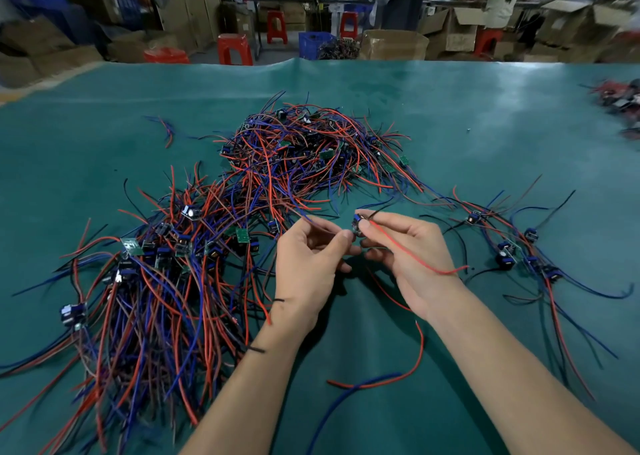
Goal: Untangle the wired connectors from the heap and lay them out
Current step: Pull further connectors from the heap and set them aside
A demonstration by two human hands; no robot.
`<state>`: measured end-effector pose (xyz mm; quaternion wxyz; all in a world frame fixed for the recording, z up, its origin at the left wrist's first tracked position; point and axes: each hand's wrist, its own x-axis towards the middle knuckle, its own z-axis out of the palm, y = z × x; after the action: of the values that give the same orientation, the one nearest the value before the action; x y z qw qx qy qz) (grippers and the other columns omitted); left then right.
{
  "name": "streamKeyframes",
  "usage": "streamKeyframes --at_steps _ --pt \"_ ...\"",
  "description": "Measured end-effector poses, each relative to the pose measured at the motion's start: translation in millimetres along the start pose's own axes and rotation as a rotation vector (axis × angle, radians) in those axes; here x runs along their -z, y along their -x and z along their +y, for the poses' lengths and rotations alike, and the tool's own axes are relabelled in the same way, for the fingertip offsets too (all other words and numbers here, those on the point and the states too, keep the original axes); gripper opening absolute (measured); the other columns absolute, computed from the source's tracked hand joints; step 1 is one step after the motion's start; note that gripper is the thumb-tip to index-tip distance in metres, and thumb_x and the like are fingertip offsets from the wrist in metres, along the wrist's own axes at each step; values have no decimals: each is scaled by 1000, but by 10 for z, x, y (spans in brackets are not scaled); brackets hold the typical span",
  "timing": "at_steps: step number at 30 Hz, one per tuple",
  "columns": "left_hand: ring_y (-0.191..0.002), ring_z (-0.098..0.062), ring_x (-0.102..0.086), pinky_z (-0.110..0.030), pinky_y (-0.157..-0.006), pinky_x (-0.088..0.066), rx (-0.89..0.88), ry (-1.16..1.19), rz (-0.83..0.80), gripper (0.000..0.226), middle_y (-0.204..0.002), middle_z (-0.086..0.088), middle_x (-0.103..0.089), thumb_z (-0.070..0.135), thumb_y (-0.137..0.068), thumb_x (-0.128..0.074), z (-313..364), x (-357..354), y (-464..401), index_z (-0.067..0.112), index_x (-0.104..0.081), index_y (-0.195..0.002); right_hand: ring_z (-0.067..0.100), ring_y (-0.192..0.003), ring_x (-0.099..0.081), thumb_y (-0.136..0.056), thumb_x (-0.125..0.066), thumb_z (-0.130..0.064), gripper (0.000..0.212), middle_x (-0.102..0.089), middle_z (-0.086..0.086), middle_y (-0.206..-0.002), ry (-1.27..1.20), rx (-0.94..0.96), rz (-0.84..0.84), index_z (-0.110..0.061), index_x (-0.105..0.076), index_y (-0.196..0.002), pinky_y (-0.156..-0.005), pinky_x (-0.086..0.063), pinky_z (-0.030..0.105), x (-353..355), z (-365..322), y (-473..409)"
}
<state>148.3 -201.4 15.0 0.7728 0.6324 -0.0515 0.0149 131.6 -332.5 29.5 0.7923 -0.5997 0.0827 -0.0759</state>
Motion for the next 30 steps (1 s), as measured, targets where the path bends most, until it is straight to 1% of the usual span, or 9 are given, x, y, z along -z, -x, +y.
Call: streamKeyframes --at_steps 6,9,12,17,19,23,26,28,30 --pt "-54 -12 -63 -19 -46 -46 -9 -65 5 18 -74 -26 -70 -2 -84 -73 -11 3 3 5 -59 -76 11 -65 -62 -87 -73 -4 11 -75 10 -87 -1 42 8 -8 -80 -80 -57 -51 22 26 -22 -9" --pt "-57 -14 -65 -19 -48 -46 -6 -74 -9 19 -67 -19 -70 -2 -84 -72 -11 6 8 6 -58 -75 12 -61 -62 -85 -75 -1 2 -71 10 -75 20 82 28 1 -76 -86 -54 -51 20 63 -17 -28" --pt "-55 -15 -63 -19 -48 -45 0 -104 -41 24 -59 -8 -69 -2 -83 -72 -13 4 17 11 -56 -71 13 -54 -62 -86 -76 -1 8 -68 5 -64 122 124 101 0 -71 -79 -50 -52 22 125 -18 -65" --pt "-45 -8 -58 -17 -45 -42 7 -112 -60 26 -63 -19 -68 -2 -84 -73 -7 -8 24 11 -55 -70 18 -51 -66 -85 -80 -5 16 -70 10 -62 290 198 162 -1 -69 -75 -49 -56 25 237 -61 -106" --pt "-46 -9 -57 -17 -46 -43 8 -117 -55 26 -63 -14 -70 -2 -84 -73 -19 -6 18 11 -55 -71 18 -51 -67 -86 -79 -4 14 -70 10 -61 289 207 173 -1 -69 -77 -51 -56 25 280 -90 -125" --pt "-54 -14 -63 -18 -46 -44 11 -110 -53 26 -59 -2 -67 -5 -86 -70 -39 11 9 10 -53 -73 16 -51 -67 -86 -76 3 8 -71 8 -60 122 240 302 1 -70 -81 -54 -56 22 431 -210 -161" --pt "-57 -12 -66 -18 -47 -45 9 -105 -57 25 -63 -5 -66 -6 -86 -70 -44 7 11 9 -54 -75 13 -58 -69 -88 -73 3 11 -70 3 -62 -100 207 403 -2 -68 -81 -61 -57 19 546 -293 -168" --pt "-57 -11 -67 -18 -48 -45 11 -78 -34 23 -68 -9 -66 -6 -86 -70 -45 14 -4 8 -54 -78 16 -68 -71 -89 -71 5 14 -71 6 -69 -328 187 477 -3 -66 -79 -68 -58 21 581 -321 -173" --pt "-59 -11 -68 -18 -48 -46 17 -21 15 23 -70 -10 -67 -5 -87 -69 -44 26 -25 8 -53 -80 22 -76 -71 -90 -71 4 12 -69 11 -84 -402 176 540 -3 -63 -84 -72 -60 25 580 -316 -194"
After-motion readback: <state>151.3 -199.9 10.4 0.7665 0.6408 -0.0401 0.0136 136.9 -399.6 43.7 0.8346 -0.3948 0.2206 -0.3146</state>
